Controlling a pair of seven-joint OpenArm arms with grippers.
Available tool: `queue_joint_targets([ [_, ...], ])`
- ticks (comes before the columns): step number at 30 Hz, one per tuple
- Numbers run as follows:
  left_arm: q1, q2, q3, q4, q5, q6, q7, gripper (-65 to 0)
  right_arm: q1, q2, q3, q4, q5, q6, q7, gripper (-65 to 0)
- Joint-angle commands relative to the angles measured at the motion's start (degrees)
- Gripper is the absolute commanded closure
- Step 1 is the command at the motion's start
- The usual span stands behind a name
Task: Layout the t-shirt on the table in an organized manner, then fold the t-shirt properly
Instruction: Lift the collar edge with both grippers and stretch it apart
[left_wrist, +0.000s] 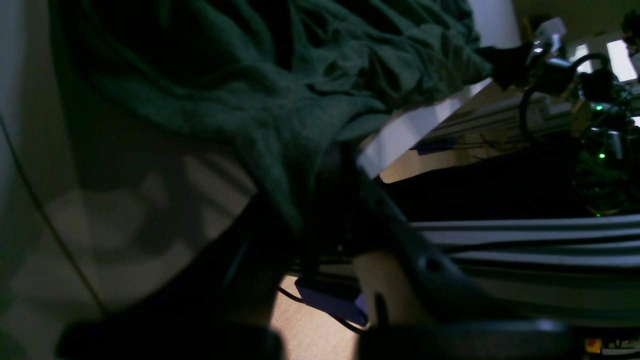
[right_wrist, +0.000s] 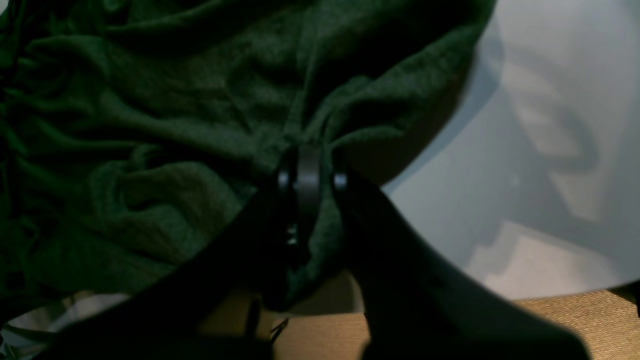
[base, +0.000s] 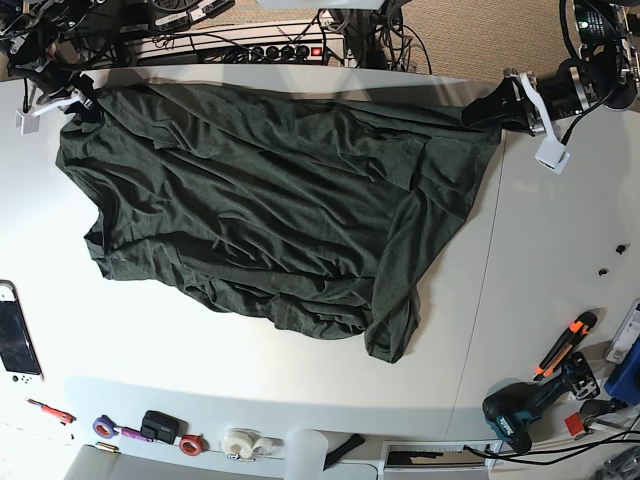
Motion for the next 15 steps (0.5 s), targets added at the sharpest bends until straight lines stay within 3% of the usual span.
queue_joint_targets([
  [1, 0.0, -0.8, -0.3, 0.9, -2.0, -0.5, -0.5, 0.0, 0.0, 1.6, 0.2, 0.8, 1.6, 0.3, 0.8, 0.0],
  [9, 0.0, -0.8, -0.5, 0.9, -2.0, -0.5, 1.3, 0.0, -0.1, 3.5, 0.5, 3.0, 2.8, 0.5, 0.8, 0.0],
  [15, -0.1, -0.8, -6.1, 0.9, -2.0, -0.5, 2.4, 0.0, -0.8, 3.5, 3.7, 4.9, 4.2, 0.5, 0.8, 0.0],
])
